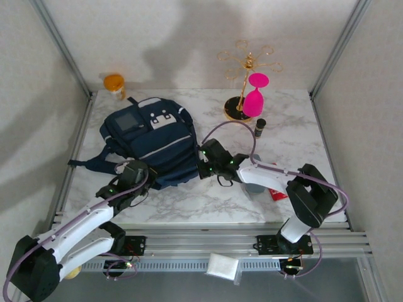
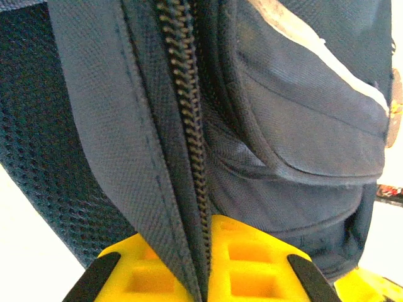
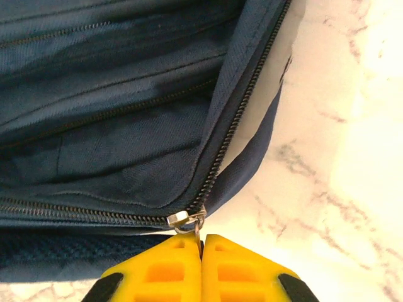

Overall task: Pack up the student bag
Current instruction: Zip the student bag at the center of the table.

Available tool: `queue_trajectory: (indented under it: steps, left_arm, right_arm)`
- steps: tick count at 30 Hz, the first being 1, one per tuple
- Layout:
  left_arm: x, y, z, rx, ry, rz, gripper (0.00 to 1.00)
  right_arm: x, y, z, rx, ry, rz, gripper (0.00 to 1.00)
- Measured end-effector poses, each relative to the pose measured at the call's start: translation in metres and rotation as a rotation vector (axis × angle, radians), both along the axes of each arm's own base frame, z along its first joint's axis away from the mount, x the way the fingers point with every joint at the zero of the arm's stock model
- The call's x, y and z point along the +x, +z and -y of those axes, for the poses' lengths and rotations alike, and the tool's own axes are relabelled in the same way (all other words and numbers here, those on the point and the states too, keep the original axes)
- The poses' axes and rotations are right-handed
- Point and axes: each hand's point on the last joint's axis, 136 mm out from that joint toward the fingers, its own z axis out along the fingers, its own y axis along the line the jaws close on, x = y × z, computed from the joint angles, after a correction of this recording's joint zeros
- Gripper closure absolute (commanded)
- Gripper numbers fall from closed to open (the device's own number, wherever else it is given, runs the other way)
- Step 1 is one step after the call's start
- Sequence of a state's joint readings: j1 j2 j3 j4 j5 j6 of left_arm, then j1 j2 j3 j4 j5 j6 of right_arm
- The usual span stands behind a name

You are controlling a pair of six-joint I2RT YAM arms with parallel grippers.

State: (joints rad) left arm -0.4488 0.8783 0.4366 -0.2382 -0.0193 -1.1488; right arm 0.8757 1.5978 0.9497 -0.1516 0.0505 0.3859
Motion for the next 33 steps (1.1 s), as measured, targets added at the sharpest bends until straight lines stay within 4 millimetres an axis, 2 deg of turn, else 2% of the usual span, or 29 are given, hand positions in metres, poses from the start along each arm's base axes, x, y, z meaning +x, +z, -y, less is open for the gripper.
queue_trajectory:
  steps: [7,10,13,14,17,18,22,25,27,30,33]
  left_arm:
    - [0.005,-0.01,-0.016,0.068,-0.085,-0.038,1.0]
    - [0.017,-0.02,-0.022,0.098,-0.114,-0.079,1.0]
    - [0.035,-0.03,-0.032,0.119,-0.117,-0.129,1.0]
    - [0.043,-0.031,-0.036,0.128,-0.113,-0.133,0.9]
    - [0.061,-0.019,-0.052,0.172,-0.078,-0.085,0.43]
    - [0.067,-0.011,-0.06,0.183,-0.047,-0.051,0.35]
    - [0.07,0.018,-0.075,0.195,0.024,0.037,0.26]
    - [0.055,0.03,-0.066,0.14,0.054,0.087,0.2]
    - [0.04,0.026,-0.051,0.082,0.047,0.094,0.17]
    - [0.019,0.005,-0.016,-0.026,0.012,0.058,0.16]
    - [0.009,-0.018,0.014,-0.111,-0.008,0.001,0.17]
  right_arm:
    - [-0.047,-0.01,-0.007,0.044,0.027,-0.024,1.0]
    - [-0.06,-0.01,-0.016,0.059,0.041,-0.027,1.0]
    - [-0.067,-0.009,-0.033,0.064,0.069,-0.033,1.0]
    - [-0.067,-0.009,-0.04,0.064,0.076,-0.037,1.0]
    - [-0.064,-0.01,-0.056,0.075,0.086,-0.055,1.0]
    - [-0.063,-0.008,-0.061,0.082,0.089,-0.061,1.0]
    - [-0.056,0.001,-0.084,0.118,0.106,-0.069,1.0]
    - [-0.055,0.003,-0.092,0.135,0.116,-0.077,1.0]
    - [-0.056,0.001,-0.093,0.134,0.121,-0.085,1.0]
    - [-0.056,0.0,-0.093,0.131,0.122,-0.086,1.0]
    - [-0.056,0.0,-0.092,0.128,0.123,-0.083,1.0]
